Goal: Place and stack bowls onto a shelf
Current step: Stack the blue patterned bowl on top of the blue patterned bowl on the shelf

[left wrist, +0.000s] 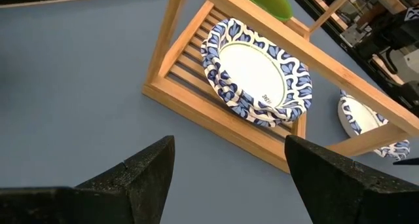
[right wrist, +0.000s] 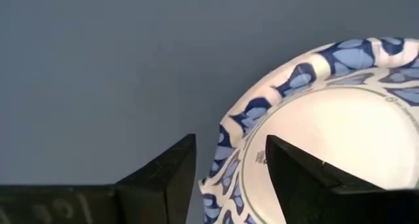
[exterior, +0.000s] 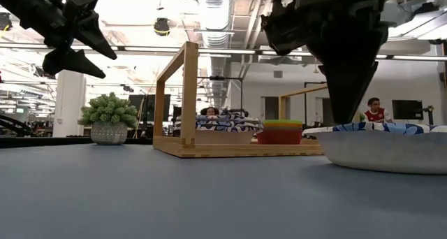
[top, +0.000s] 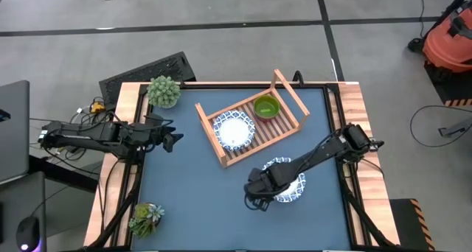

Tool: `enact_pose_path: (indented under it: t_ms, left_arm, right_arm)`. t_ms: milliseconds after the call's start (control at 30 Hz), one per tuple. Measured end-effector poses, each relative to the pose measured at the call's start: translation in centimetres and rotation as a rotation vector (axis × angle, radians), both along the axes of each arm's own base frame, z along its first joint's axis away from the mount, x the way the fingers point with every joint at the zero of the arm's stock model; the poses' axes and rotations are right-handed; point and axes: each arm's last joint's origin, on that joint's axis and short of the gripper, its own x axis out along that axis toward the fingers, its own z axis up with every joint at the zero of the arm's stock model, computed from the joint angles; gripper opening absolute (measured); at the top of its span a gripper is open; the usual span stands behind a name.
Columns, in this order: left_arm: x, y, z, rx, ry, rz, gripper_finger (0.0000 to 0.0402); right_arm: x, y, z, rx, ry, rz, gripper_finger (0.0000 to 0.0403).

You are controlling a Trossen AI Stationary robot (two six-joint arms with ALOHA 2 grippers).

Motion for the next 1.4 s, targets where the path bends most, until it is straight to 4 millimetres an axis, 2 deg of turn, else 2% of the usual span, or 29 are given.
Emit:
enact_pose_path:
  t_ms: [233, 333, 433, 600, 800, 1000, 1133, 1300, 1400]
  left_arm:
    - [0.0, 0.0, 0.0, -0.003, -0.001, 0.003, 0.0274]
    - [0.0, 0.0, 0.0, -0.001, -0.001, 0.003, 0.0274]
    - [0.0, 0.0, 0.0, 0.004, -0.002, 0.012, 0.0274]
    - [0.0, 0.0, 0.0, -0.002, -0.005, 0.018, 0.0274]
    - [0.0, 0.0, 0.0, -0.009, -0.009, 0.019, 0.0274]
    - [0.0, 0.0, 0.0, -0.01, -0.01, 0.019, 0.0274]
    - [0.0, 0.0, 0.0, -0.014, -0.009, 0.008, 0.0274]
    - [0.0, 0.0, 0.0, -0.017, -0.008, 0.003, 0.0274]
    - [0.0, 0.0, 0.0, -0.018, -0.008, 0.004, 0.0274]
  right_arm:
    - [-0.2, 0.0, -0.9, 0.004, 0.001, -0.004, 0.019]
    - [-0.2, 0.0, -0.9, 0.016, 0.003, -0.005, 0.0167]
    - [-0.3, 0.0, -0.9, 0.022, 0.012, -0.004, 0.0122]
    - [-0.3, 0.0, -0.9, 0.031, 0.016, -0.01, 0.0024]
    - [-0.5, -0.1, 0.4, 0.045, 0.013, -0.003, 0.0019]
    - [-0.9, -0.4, 4.7, 0.077, -0.031, 0.109, 0.0016]
    - [-1.8, -1.5, 8.9, 0.102, -0.119, 0.168, 0.0016]
    - [-3.5, -4.0, 15.1, 0.127, -0.356, 0.191, 0.0016]
    - [-4.4, -5.8, 18.2, 0.076, -0.517, 0.184, 0.0016]
